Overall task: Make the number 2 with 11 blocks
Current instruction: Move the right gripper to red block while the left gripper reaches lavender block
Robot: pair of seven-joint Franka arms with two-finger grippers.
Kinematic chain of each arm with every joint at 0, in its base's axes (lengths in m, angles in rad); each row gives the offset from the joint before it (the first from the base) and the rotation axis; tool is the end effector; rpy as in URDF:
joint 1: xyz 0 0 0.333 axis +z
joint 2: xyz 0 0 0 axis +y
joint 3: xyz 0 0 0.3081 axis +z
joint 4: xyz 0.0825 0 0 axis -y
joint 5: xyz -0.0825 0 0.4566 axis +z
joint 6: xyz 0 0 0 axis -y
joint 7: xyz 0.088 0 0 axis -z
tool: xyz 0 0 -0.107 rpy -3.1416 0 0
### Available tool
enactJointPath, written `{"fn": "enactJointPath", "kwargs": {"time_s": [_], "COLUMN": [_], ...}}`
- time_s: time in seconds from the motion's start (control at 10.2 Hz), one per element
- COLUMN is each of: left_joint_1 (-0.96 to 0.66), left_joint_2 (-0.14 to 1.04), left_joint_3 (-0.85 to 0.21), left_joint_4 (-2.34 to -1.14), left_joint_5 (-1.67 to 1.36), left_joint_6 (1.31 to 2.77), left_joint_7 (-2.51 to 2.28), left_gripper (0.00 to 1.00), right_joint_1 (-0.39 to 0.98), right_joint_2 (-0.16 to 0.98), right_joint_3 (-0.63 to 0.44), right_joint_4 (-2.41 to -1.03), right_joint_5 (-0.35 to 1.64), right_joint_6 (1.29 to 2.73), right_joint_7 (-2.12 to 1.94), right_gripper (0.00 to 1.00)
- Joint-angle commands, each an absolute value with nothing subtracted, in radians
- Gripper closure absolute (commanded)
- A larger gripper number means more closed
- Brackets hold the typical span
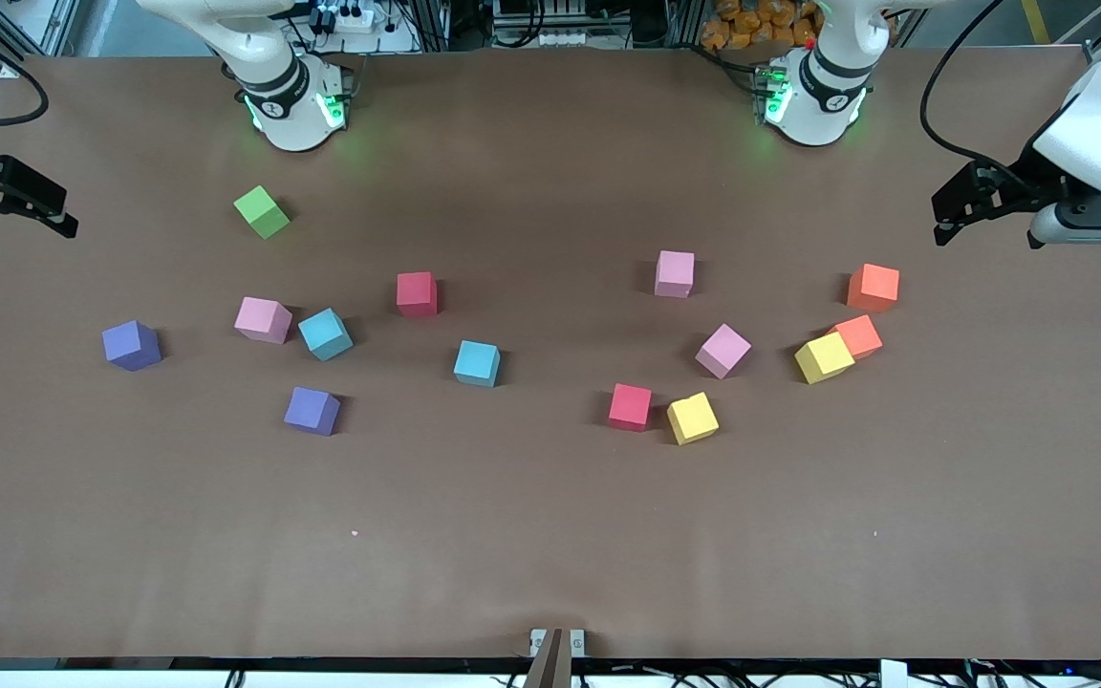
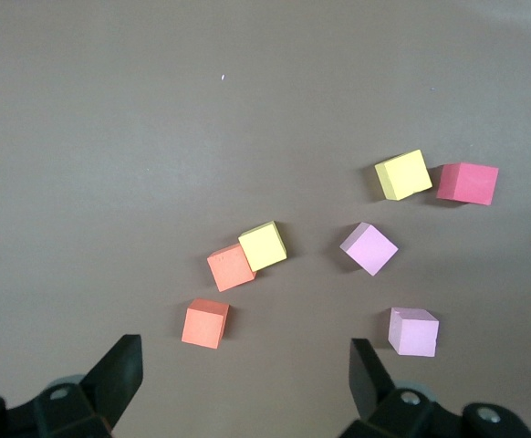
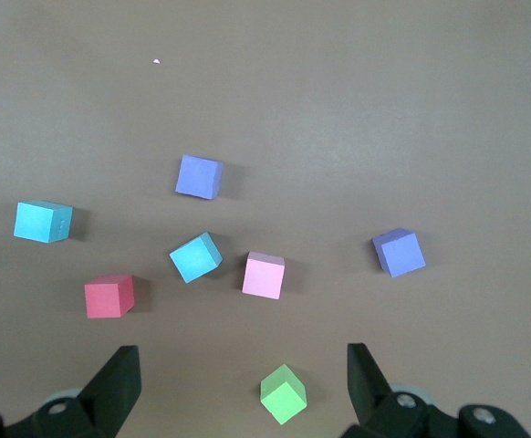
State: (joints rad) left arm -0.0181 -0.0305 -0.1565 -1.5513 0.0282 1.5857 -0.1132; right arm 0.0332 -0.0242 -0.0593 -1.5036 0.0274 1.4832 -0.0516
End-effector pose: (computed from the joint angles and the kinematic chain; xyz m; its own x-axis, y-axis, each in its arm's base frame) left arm 0.6107 -0.1062 0.6474 0.9958 -0.0617 0.0678 -0.0601 -0.9979 -0.0254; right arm 0.6105 -0.0133 0.6602 0.9996 0.0279 0.0053 0.0280 -0.9992 -0.0285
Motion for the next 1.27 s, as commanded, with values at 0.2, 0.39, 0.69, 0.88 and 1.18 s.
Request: {"fn": "enactJointPath", "kwargs": {"time_s": [0.2,0.39,0.69,0.88,1.18], "left_joint_1": [-0.017,-0.018,-0.112,-0.111,-0.106], "left_joint_2": [-0.049,-0.010,0.046,0.057,0.083], "left_joint_3": [-0.158,-0.166,-0.187,-0.344,-0.530], "left_joint_4": [-1.575,-1.578,-1.707,-1.819,-2.007], "left_joint_5": [0.035,0.020,-0.044,-0.038,-0.025], "left_joint_6": [1.598,1.598,1.606,1.672,1.875], "left_joint_7": [-0.100,-0.092,-0.142,-0.257,-0.487], "left_gripper": [0.00,0.00,0.00,0.00,0.00], "right_joint_1": [0.017,0.017,0.014,0.031,0.098], "right_joint_2": [-0.040,-0.040,-0.019,0.033,0.159], "right_joint_3": [-0.046,-0.046,-0.046,-0.043,-0.043], "right_joint_4": [-1.508,-1.509,-1.516,-1.519,-1.520], "right_joint_5": [0.015,0.015,0.020,0.028,0.031], "right_joint_6": [1.474,1.474,1.457,1.456,1.495], "right_joint_7": [-0.044,-0.044,-0.046,-0.046,-0.037], "right_gripper": [0.00,0.00,0.00,0.00,0.00]}}
